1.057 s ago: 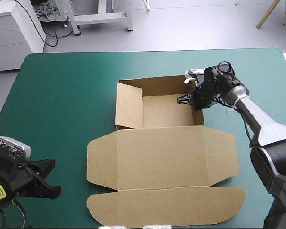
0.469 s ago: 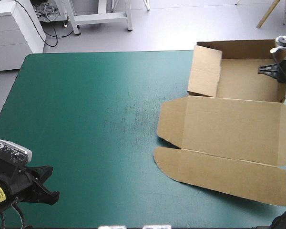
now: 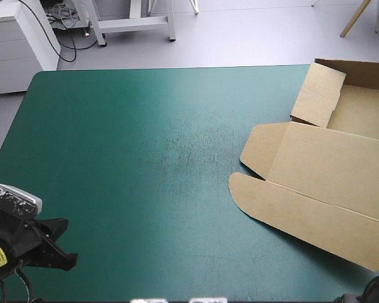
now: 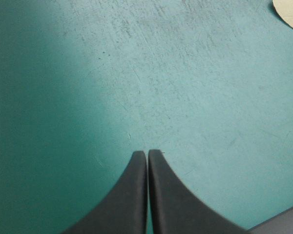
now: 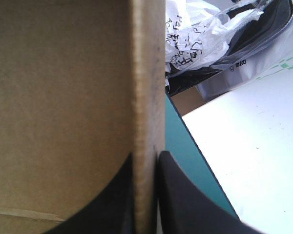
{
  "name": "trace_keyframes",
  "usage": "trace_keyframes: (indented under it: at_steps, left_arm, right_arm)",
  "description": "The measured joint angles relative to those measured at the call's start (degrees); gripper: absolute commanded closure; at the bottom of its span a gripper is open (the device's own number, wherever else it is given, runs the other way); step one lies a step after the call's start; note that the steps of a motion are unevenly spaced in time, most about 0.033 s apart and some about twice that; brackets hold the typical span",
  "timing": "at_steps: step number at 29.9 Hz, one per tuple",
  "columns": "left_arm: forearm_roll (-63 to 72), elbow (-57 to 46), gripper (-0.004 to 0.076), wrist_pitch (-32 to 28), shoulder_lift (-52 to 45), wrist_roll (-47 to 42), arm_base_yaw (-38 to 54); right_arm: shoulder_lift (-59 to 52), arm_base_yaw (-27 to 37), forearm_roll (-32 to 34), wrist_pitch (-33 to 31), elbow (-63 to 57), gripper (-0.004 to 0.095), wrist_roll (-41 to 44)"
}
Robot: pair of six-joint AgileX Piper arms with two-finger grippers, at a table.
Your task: Fold the box
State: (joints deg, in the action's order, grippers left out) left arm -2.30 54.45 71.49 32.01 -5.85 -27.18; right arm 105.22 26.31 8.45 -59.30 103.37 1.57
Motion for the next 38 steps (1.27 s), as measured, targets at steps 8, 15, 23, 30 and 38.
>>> trace_keyframes:
  at_steps: [8, 15, 23, 30, 38]
  left_arm:
    - [-0.4, 0.0, 0.0734, 0.0, 0.0, 0.0, 0.0]
    - [-1.5, 0.0, 0.0734, 0.0, 0.0, 0.0, 0.0]
    - [-5.1, 0.0, 0.0734, 0.0, 0.0, 0.0, 0.0]
    - [-5.8, -1.8, 0.0734, -1.5, -0.3, 0.0, 0.0]
    - [-5.0, -10.4, 0.0734, -12.7, -6.9, -0.8, 0.0]
  right_arm:
    - [1.1, 0.4, -1.7, -2.7, 0.1, -0.0027, -0.3]
    - [0.2, 0.4, -4.1, -10.1, 3.6, 0.0008, -2.7]
    - [-10.7, -0.5, -16.7, -11.2, 2.5, 0.0568, -7.0]
    - [-20.5, -8.0, -18.7, -9.3, -4.2, 0.0912, -9.5]
    - [-33.7, -22.4, -19.2, 3.0, -19.7, 0.0912, -15.4]
